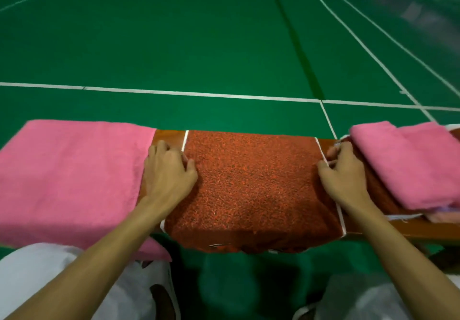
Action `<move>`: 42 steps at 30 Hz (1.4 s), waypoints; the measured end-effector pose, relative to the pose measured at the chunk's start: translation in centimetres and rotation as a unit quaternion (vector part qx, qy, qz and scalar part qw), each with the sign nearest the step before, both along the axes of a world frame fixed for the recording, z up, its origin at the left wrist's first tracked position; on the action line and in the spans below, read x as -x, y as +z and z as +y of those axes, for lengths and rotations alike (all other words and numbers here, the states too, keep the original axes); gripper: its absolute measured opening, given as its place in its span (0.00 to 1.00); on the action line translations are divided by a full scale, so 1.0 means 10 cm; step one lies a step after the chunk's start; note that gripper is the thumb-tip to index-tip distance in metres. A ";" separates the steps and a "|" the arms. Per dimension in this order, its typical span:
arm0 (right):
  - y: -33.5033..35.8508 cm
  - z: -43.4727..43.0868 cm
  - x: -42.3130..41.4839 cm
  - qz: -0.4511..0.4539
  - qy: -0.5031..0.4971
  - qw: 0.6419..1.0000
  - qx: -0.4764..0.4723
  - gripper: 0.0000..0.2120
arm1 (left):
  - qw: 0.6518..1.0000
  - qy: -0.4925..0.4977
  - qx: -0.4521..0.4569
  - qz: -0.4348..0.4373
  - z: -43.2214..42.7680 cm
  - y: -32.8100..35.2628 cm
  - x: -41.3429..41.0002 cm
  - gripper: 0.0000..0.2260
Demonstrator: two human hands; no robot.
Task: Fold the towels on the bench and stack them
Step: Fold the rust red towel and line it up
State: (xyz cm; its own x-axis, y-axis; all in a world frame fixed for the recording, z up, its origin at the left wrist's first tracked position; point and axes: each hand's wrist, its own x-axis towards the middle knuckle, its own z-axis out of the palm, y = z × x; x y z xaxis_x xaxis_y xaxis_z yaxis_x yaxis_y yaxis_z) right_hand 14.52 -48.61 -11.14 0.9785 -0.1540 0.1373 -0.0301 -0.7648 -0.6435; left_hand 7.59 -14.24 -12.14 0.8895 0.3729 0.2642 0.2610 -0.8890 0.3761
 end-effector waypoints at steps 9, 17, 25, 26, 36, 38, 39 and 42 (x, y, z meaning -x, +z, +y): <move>-0.26 0.26 -0.05 0.009 0.269 0.925 0.268 0.38 | 0.967 -0.209 -0.076 0.120 -0.15 -0.26 0.03 0.38; -0.37 0.09 -0.09 0.055 0.198 0.930 0.304 0.40 | 0.968 -0.197 -0.082 0.133 -0.15 -0.25 0.00 0.39; -0.25 -0.07 0.01 0.016 0.189 0.970 0.152 0.32 | 0.972 -0.164 0.168 0.032 -0.11 -0.11 0.02 0.31; -0.22 -0.09 0.04 0.002 0.179 0.973 0.144 0.31 | 0.977 -0.137 0.163 0.008 -0.08 -0.10 0.03 0.28; 0.01 0.01 0.17 0.072 0.006 0.975 0.212 0.21 | 0.996 -0.019 0.086 0.021 0.06 -0.07 0.13 0.16; 0.01 0.03 0.17 0.080 -0.006 0.976 0.201 0.19 | 0.995 -0.040 0.089 0.003 0.05 -0.09 0.13 0.12; 0.01 0.03 0.16 0.079 -0.008 0.978 0.190 0.17 | 0.995 -0.050 0.089 -0.003 0.04 -0.10 0.13 0.10; -0.01 0.02 0.16 0.067 0.005 0.987 0.148 0.09 | 0.992 -0.070 0.102 -0.029 0.06 -0.09 0.14 0.08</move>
State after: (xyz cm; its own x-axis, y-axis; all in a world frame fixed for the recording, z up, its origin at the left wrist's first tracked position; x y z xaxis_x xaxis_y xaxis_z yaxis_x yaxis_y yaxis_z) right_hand 12.96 -48.44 -11.20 0.9922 -0.1169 0.0444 -0.0913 -0.9197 -0.3819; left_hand 6.19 -13.60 -13.02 0.9222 0.2969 0.2478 0.1124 -0.8189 0.5628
